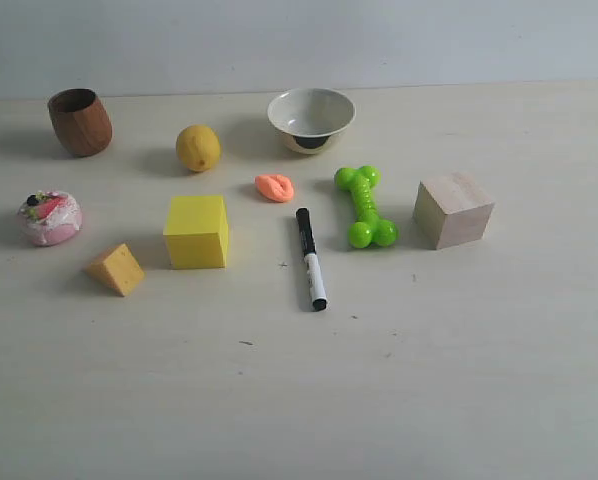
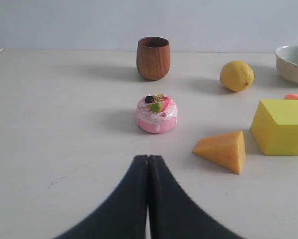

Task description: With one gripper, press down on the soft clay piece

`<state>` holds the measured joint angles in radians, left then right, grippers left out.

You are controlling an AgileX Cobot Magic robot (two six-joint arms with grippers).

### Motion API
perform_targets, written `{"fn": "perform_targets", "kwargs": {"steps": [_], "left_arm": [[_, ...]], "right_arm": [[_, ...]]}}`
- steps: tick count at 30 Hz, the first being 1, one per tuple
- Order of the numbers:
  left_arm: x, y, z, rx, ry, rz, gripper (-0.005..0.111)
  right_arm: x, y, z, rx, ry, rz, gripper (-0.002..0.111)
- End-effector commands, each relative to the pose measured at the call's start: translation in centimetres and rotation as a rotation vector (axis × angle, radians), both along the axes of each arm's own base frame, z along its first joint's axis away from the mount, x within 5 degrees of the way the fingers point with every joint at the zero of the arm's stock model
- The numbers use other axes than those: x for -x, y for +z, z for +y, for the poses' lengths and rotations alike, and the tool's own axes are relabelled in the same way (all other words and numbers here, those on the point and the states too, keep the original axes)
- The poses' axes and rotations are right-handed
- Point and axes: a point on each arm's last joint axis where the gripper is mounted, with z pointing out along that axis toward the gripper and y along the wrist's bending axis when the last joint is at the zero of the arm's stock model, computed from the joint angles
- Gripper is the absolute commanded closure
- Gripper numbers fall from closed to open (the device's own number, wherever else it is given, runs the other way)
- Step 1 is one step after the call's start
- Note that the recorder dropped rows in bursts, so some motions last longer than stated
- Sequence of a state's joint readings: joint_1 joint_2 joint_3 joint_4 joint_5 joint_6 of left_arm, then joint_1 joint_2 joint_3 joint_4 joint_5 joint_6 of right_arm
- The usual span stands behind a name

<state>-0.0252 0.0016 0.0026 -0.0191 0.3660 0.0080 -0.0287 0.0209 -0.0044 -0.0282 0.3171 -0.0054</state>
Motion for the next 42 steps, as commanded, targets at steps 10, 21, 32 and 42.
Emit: {"fn": "perform_targets", "kwargs": {"steps": [10,21,32,42], "left_arm": [[0.0,0.2,0.0,0.009,-0.005,-0.015,0.107],[0.0,0.2,0.0,0.009,-0.005,-0.015,0.107],[0.0,0.2,0.0,0.009,-0.005,-0.015,0.107],[0.0,0.2,0.0,0.009,-0.005,-0.015,0.107]], "right_arm": [[0.0,-0.1,0.0,0.002,-0.005,-0.007,0.108],[0.0,-0.1,0.0,0.002,-0.005,-0.007,0.108],[-0.2,2.1,0.0,0.011,0.001,-0.246,0.108],[-0.2,3.0,0.0,0.029,0.005,-0.343,0.108]]}}
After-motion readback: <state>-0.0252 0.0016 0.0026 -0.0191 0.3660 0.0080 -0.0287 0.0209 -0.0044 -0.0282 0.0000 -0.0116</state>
